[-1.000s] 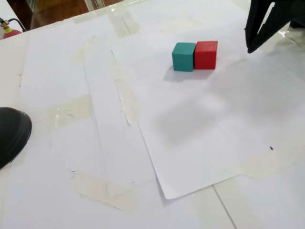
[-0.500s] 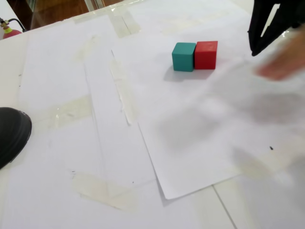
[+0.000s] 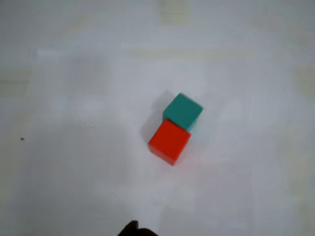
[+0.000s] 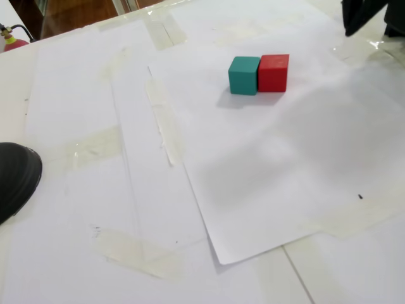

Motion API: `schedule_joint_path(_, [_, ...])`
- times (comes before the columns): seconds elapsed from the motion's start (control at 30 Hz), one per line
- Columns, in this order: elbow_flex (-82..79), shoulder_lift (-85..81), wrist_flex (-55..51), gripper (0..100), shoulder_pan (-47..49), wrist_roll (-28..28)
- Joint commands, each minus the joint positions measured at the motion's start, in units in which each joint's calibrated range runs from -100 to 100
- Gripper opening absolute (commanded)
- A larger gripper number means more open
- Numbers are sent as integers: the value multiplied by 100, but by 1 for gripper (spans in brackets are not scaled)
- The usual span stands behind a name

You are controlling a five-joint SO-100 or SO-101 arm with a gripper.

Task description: Put the red cube on the top of the blue cube.

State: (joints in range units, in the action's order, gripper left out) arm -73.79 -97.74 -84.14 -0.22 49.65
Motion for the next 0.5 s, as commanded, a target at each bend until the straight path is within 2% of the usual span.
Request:
schedule_joint_path(0.0, [1501,375,-510,0,-311,181])
schedule_joint_path(0.47, [3861,3208,-453,0,-152,293])
